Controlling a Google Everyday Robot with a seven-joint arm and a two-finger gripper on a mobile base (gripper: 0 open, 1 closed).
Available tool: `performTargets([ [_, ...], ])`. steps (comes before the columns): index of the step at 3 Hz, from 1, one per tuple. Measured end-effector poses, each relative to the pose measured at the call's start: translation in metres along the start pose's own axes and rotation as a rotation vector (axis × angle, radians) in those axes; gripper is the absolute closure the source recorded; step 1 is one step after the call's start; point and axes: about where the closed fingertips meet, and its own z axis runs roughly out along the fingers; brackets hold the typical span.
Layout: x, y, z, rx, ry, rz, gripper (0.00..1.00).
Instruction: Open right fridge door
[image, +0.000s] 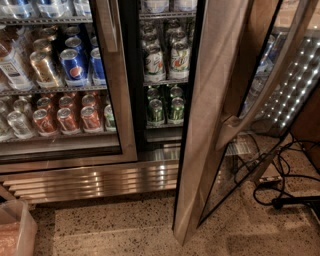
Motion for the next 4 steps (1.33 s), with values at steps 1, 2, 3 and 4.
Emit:
performTargets([
  [1, 0.0001, -0.0001, 0.0000, 0.000, 0.000, 0.000, 0.64],
  [2, 0.0001, -0.0001, 0.0000, 0.000, 0.000, 0.000, 0.64],
  [3, 0.0001, -0.0001, 0.0000, 0.000, 0.000, 0.000, 0.81],
  [4, 0.0000, 0.0000, 0.0000, 0.000, 0.000, 0.000, 0.87],
])
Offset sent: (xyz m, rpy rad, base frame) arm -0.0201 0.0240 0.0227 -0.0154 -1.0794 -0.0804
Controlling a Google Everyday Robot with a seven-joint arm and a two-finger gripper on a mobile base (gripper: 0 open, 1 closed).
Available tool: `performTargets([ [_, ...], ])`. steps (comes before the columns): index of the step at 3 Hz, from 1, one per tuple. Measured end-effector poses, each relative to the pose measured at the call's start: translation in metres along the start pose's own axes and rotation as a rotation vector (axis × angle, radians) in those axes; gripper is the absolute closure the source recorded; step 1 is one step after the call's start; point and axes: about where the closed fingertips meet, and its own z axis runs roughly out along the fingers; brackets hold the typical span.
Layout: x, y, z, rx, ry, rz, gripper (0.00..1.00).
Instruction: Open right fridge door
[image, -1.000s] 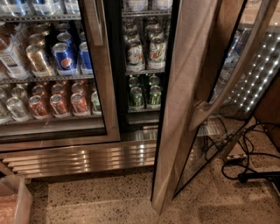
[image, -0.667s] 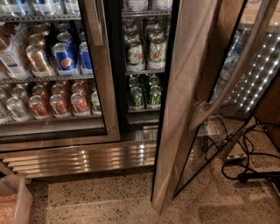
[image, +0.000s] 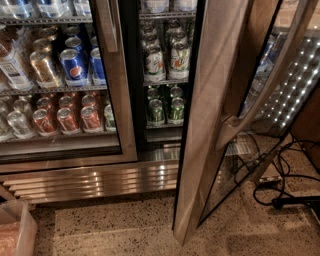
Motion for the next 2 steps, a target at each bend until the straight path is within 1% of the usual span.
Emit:
performTargets([
  [2, 0.0001, -0.0001, 0.0000, 0.000, 0.000, 0.000, 0.88],
])
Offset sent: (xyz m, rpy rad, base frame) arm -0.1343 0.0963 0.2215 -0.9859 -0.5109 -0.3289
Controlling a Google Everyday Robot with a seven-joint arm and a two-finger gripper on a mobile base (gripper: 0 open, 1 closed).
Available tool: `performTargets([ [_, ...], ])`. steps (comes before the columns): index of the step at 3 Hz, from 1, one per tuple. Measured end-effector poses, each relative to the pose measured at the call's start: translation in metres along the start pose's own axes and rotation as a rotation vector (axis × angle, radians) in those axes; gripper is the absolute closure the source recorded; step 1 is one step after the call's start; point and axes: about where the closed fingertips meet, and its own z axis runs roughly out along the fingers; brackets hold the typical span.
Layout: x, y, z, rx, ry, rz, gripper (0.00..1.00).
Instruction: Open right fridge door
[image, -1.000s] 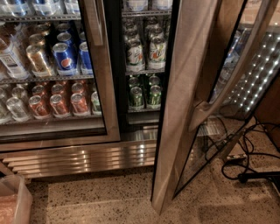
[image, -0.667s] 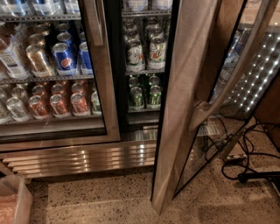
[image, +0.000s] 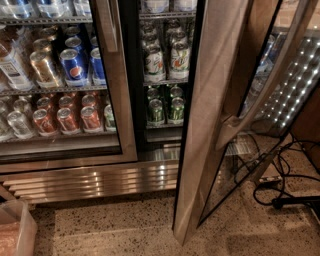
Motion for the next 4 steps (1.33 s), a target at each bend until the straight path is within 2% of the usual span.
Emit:
performTargets([
  [4, 0.0000, 0.0000, 0.0000, 0.000, 0.000, 0.000, 0.89],
])
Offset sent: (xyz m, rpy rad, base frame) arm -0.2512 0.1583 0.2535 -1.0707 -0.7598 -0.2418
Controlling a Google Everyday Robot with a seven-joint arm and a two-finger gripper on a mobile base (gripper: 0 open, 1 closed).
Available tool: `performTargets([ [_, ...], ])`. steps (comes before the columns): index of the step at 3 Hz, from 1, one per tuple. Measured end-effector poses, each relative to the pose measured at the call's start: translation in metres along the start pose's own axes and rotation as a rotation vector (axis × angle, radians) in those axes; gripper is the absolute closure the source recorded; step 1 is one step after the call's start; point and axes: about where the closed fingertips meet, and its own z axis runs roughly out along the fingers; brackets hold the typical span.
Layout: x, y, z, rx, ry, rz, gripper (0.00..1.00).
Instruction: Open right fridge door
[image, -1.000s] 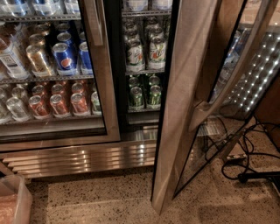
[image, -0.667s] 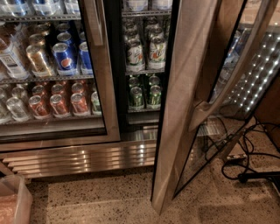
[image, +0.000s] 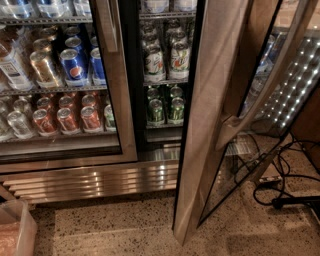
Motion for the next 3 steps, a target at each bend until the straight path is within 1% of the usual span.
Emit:
performTargets([
  [3, 0.0000, 0.0000, 0.0000, 0.000, 0.000, 0.000, 0.90],
])
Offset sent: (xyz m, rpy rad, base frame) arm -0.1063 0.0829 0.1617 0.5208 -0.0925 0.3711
